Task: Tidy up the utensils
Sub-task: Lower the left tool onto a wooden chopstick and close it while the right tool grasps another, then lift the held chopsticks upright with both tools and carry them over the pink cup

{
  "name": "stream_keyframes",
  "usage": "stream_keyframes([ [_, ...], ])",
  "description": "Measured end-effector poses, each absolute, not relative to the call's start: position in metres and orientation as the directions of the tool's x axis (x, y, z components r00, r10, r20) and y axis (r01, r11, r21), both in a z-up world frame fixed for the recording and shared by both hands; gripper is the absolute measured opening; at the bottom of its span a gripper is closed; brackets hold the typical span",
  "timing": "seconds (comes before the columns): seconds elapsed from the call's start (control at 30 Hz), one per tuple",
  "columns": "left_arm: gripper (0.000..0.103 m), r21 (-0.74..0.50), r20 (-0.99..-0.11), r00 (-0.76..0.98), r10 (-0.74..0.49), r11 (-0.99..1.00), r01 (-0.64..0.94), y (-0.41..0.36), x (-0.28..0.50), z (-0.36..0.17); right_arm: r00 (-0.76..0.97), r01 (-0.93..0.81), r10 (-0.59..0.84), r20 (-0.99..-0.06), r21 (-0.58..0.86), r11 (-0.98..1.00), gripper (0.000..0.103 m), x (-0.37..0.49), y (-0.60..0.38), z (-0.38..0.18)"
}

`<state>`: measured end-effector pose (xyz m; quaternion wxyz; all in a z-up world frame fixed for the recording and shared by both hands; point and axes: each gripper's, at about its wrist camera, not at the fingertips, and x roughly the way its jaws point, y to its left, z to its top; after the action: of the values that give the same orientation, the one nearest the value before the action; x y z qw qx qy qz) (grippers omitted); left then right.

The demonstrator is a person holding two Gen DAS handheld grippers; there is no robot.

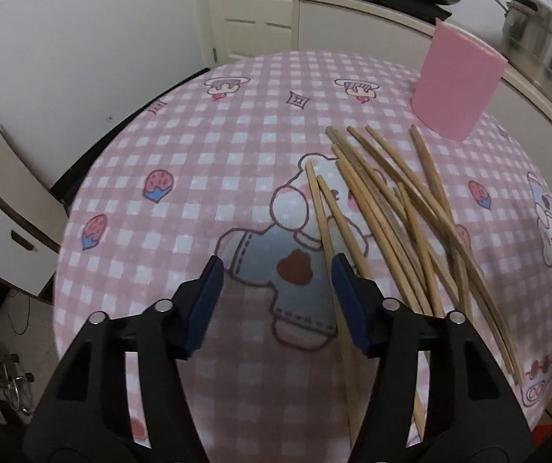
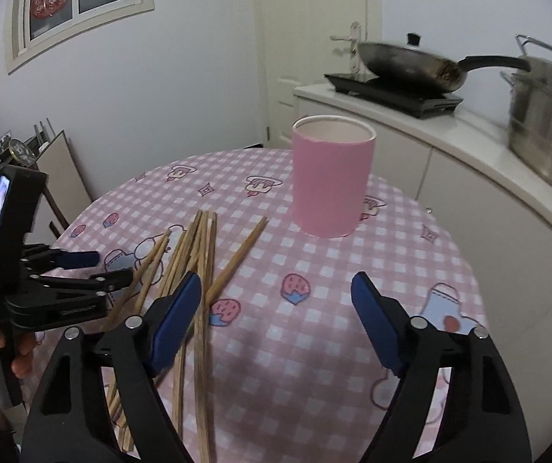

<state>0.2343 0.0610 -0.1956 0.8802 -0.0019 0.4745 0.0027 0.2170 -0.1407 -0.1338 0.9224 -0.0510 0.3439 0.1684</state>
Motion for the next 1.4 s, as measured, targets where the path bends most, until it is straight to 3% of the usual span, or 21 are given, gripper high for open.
stream_keyframes([
  [0.13,0.057,0.019,-0.841,0.542,0.012,1.000,0.008,0.058,0.246,-0.196,0.673,-0.383,0.311,-0.671,0.044,0.923,0.069,0.230,-0.131,-0.136],
  [0.57,0.057,0.049,-0.850,0.527,0.022,0.998,0.036,0.052,0.259,-0.203,0.637,-0.424,0.332,-0.695,0.044,0.905,0.069,0.249,-0.111,-0.137],
  [0.63,0.052,0.041,-0.848,0.529,0.015,0.998,0.038,0.053,0.264,-0.203,0.627,-0.435,0.337,-0.702,0.043,0.899,0.068,0.253,-0.107,-0.138],
  [0.7,0.031,0.030,-0.843,0.538,-0.005,0.998,0.055,0.053,0.268,-0.203,0.614,-0.448,0.342,-0.711,0.043,0.893,0.061,0.258,-0.102,-0.140],
  [0.8,0.013,0.030,-0.847,0.531,-0.011,0.997,0.069,0.053,0.272,-0.201,0.574,-0.482,0.366,-0.732,0.059,0.874,0.048,0.268,-0.089,-0.144],
  [1.13,0.006,-0.074,-0.846,0.525,-0.094,0.996,0.058,0.073,0.267,-0.199,0.408,-0.529,0.398,-0.822,0.142,0.836,0.021,0.305,-0.062,-0.175],
  [1.27,0.006,-0.107,-0.832,0.543,-0.118,0.993,0.051,0.079,0.260,-0.191,0.387,-0.534,0.402,-0.830,0.154,0.831,0.005,0.306,-0.060,-0.175],
  [1.4,0.006,-0.148,-0.803,0.576,-0.153,0.987,0.056,0.082,0.251,-0.172,0.396,-0.539,0.422,-0.816,0.166,0.826,0.005,0.301,-0.066,-0.163],
])
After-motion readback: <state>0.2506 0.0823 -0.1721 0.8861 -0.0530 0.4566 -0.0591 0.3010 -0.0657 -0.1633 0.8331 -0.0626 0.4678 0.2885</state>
